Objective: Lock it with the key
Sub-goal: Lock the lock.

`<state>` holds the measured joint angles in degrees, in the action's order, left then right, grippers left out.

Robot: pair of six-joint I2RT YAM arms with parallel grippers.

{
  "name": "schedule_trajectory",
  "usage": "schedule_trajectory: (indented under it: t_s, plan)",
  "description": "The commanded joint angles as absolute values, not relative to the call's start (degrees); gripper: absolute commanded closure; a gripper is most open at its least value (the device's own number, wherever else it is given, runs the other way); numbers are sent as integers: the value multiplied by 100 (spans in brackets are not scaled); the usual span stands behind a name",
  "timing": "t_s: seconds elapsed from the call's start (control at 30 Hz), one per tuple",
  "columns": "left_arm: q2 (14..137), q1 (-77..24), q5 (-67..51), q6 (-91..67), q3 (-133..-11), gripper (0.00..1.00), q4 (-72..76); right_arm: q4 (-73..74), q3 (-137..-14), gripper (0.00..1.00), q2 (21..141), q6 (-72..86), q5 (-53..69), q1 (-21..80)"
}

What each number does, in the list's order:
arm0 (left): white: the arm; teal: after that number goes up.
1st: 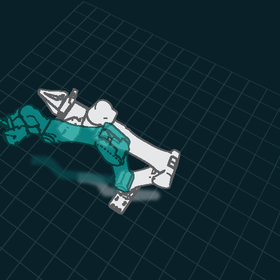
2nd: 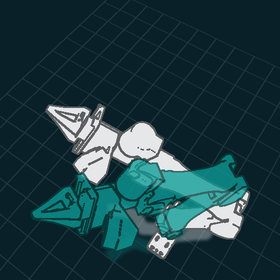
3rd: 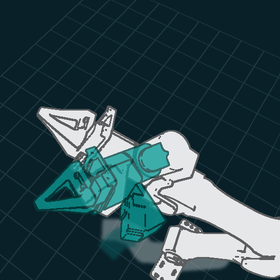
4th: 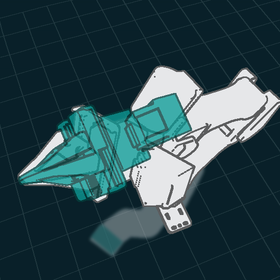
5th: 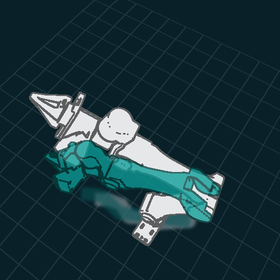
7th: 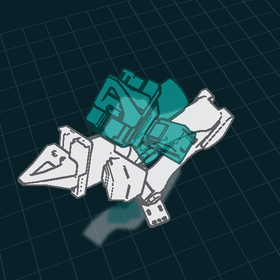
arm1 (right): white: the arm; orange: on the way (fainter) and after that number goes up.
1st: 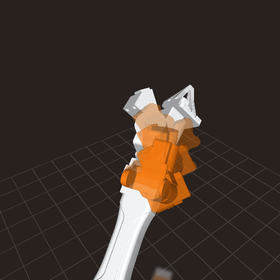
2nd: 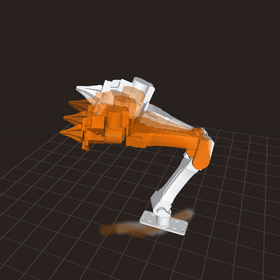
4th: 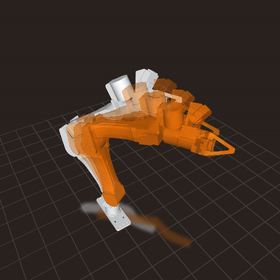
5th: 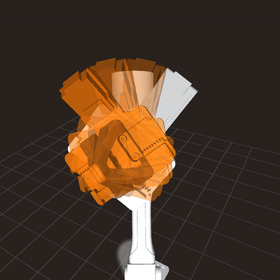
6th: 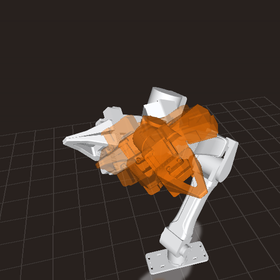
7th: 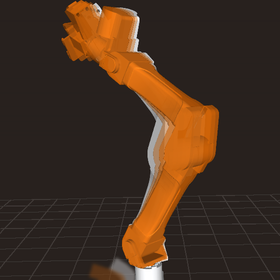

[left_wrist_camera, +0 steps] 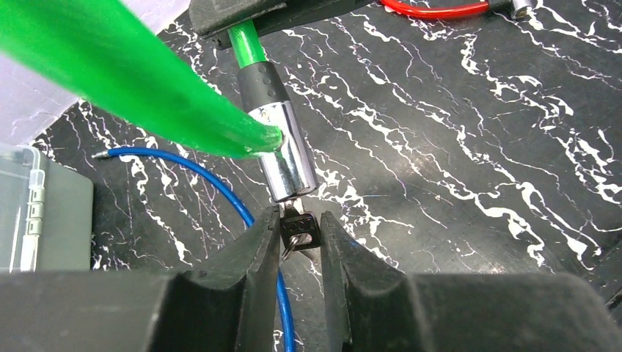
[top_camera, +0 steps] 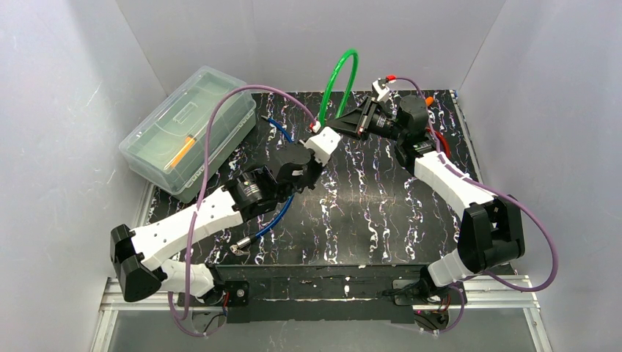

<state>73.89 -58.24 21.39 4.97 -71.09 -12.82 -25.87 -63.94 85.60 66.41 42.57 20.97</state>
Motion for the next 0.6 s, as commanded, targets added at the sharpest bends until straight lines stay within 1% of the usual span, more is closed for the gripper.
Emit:
schedule_trajectory:
  t_s: [0.0, 0.13, 0.17, 0.23, 0.3, 0.33, 0.37, 0.43, 0.47, 0.5, 0.53, 0.57]
  plan:
    - [7092, -5790, 1960, 169, -7205, 93, -1248, -2955, -6533, 99, 8306, 6665, 4281, 2074]
    - [6725, -5543, 1014, -360, -6868, 95, -910, -3172, -6439, 99, 8284, 6740, 4329, 2068]
    - [6672, -5462, 797, -486, -6812, 97, -853, -3267, -6404, 99, 8278, 6786, 4345, 2066]
    - [6581, -5175, 268, -795, -6682, 100, -705, -3484, -6329, 99, 8257, 6893, 4371, 2061]
    - [6524, -4913, -210, -1114, -6587, 100, -578, -3669, -6274, 99, 8260, 6999, 4387, 2049]
    - [6522, -4680, -652, -1424, -6567, 100, -530, -3796, -6238, 99, 8244, 7082, 4400, 2039]
    - [6533, -4449, -1408, -1834, -6498, 100, -348, -3973, -6206, 99, 8245, 7178, 4421, 2039]
    - [6604, -4223, -2488, -2568, -6414, 100, -44, -4275, -6135, 99, 8251, 7404, 4435, 2039]
    - [6626, -4168, -2722, -2707, -6406, 99, 57, -4293, -6135, 99, 8245, 7421, 4434, 2039]
    - [6633, -4132, -2796, -2860, -6421, 93, 116, -4305, -6127, 99, 8245, 7439, 4427, 2039]
    - [6623, -4114, -2684, -2837, -6476, 85, 38, -4298, -6126, 99, 8229, 7438, 4422, 2031]
    - [6580, -4095, -2285, -2600, -6560, 73, -258, -4269, -6126, 99, 8228, 7440, 4418, 2024]
